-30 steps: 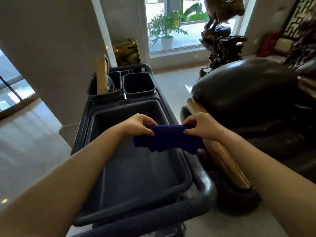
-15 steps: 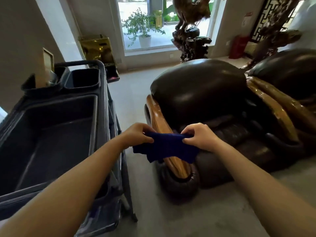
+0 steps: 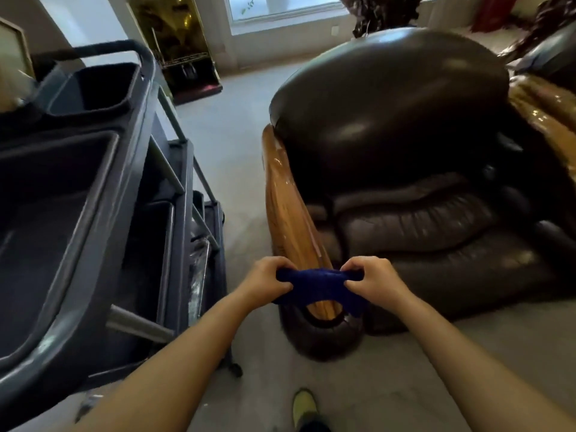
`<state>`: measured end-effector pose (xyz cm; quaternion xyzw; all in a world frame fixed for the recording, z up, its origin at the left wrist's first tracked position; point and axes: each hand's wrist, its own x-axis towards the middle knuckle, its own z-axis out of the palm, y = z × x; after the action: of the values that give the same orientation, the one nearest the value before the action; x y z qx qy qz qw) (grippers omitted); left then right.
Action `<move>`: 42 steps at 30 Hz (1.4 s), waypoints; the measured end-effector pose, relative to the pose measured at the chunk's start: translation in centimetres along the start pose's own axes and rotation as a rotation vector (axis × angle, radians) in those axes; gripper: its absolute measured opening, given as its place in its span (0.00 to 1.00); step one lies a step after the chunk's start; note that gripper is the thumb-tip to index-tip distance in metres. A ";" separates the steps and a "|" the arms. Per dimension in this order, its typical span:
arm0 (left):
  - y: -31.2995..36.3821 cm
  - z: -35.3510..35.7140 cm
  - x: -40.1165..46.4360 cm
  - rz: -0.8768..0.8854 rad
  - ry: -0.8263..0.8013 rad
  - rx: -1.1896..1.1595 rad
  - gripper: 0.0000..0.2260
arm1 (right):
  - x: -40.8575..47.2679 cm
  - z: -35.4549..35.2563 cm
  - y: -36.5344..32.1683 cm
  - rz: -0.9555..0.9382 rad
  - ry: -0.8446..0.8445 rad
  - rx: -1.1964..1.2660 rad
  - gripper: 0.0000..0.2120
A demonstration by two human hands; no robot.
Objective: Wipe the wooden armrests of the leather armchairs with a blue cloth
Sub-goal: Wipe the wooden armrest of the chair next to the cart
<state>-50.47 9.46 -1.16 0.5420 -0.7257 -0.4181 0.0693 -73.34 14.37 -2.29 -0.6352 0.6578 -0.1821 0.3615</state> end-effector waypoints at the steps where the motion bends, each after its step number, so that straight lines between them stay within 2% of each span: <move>1: -0.6 0.9 1.1 -0.022 -0.007 -0.013 0.11 | 1.0 0.4 1.2 0.003 -0.025 0.000 0.14; 7: -4.3 7.0 6.3 -0.167 -0.022 -0.064 0.12 | 6.0 3.8 8.5 0.034 -0.148 -0.013 0.12; 11: -6.7 9.9 9.4 -0.209 -0.003 -0.069 0.12 | 9.7 5.6 12.6 -0.006 -0.192 -0.017 0.16; 20: -11.0 12.0 15.9 -0.273 0.031 -0.073 0.11 | 16.9 7.9 17.6 -0.077 -0.250 0.031 0.11; 23: -11.9 12.1 17.8 -0.263 0.095 -0.102 0.11 | 19.1 8.6 18.4 -0.082 -0.200 0.033 0.12; 30: -13.6 13.4 18.3 -0.194 0.306 -0.117 0.12 | 20.5 10.5 19.4 -0.098 -0.070 0.151 0.22; 38: -13.8 12.4 18.5 -0.245 0.331 -0.195 0.16 | 20.7 11.0 20.0 -0.077 -0.064 0.215 0.22; 40: -13.7 12.9 18.2 -0.234 0.462 -0.138 0.20 | 20.2 11.5 19.9 -0.094 0.023 0.138 0.25; 42: -13.3 14.5 17.6 -0.198 0.742 0.023 0.24 | 19.1 12.5 19.9 -0.112 0.237 -0.024 0.29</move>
<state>-55.93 1.45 -25.77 0.7247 -0.6000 -0.1903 0.2806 -77.19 1.16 -29.32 -0.6494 0.6615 -0.2677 0.2629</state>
